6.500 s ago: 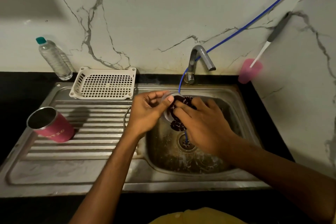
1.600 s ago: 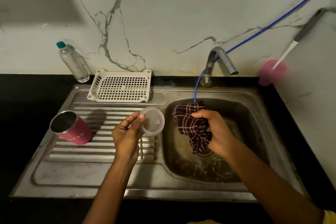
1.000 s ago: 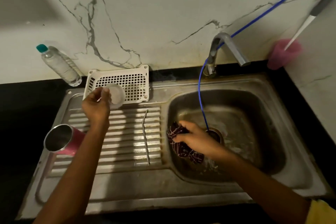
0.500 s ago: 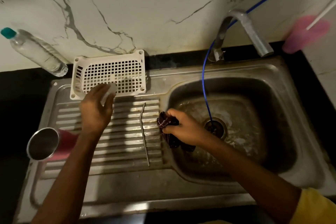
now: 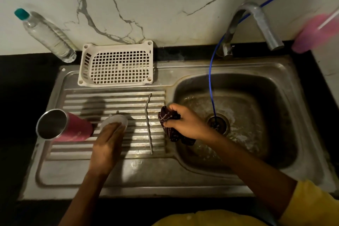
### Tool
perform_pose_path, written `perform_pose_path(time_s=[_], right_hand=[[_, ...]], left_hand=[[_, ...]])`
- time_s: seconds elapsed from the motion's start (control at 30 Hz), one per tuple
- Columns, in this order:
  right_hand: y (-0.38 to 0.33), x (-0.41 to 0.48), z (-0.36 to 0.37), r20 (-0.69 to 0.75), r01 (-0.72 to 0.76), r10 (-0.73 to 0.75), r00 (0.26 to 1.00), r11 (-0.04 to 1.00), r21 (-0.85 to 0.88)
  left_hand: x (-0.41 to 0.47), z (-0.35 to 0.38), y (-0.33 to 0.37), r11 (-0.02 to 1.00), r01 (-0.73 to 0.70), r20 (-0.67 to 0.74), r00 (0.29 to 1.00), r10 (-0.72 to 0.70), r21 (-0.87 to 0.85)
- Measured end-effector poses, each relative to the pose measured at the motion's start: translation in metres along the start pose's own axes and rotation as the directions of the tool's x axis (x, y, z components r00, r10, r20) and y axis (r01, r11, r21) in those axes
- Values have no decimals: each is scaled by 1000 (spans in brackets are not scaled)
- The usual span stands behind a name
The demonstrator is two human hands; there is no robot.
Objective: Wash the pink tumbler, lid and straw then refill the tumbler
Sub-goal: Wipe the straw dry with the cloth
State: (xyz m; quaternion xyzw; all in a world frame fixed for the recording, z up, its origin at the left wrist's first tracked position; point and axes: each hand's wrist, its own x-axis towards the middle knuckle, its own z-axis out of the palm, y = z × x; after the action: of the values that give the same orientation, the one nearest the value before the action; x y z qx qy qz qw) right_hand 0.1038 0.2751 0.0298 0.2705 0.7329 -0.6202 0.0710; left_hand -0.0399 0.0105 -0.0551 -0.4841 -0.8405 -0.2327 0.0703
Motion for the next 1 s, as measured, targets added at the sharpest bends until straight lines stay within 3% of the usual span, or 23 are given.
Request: perform_pose_path(time_s=[0.4, 0.5, 0.57, 0.7, 0.9, 1.0], right_hand=[[14, -9, 4, -26, -30, 29, 999, 1000, -2], [19, -11, 4, -33, -42, 42, 999, 999, -7], [24, -13, 3, -44, -49, 48, 998, 999, -16], [30, -24, -1, -60, -46, 45, 997, 999, -10], [42, -47, -15, -89, -8, 5, 996, 999, -32], [46, -59, -20, -110, 21, -29, 993, 997, -79]], left_hand=[[-7, -6, 4, 1000, 15, -7, 1000, -15, 5], [-2, -9, 32, 991, 127, -64, 989, -130, -51], [2, -4, 54, 958, 271, -3, 962, -272, -96], [15, 16, 86, 834, 549, 128, 832, -540, -55], [21, 33, 104, 795, 603, 258, 760, -596, 61], [16, 33, 110, 795, 606, 231, 768, -597, 38]])
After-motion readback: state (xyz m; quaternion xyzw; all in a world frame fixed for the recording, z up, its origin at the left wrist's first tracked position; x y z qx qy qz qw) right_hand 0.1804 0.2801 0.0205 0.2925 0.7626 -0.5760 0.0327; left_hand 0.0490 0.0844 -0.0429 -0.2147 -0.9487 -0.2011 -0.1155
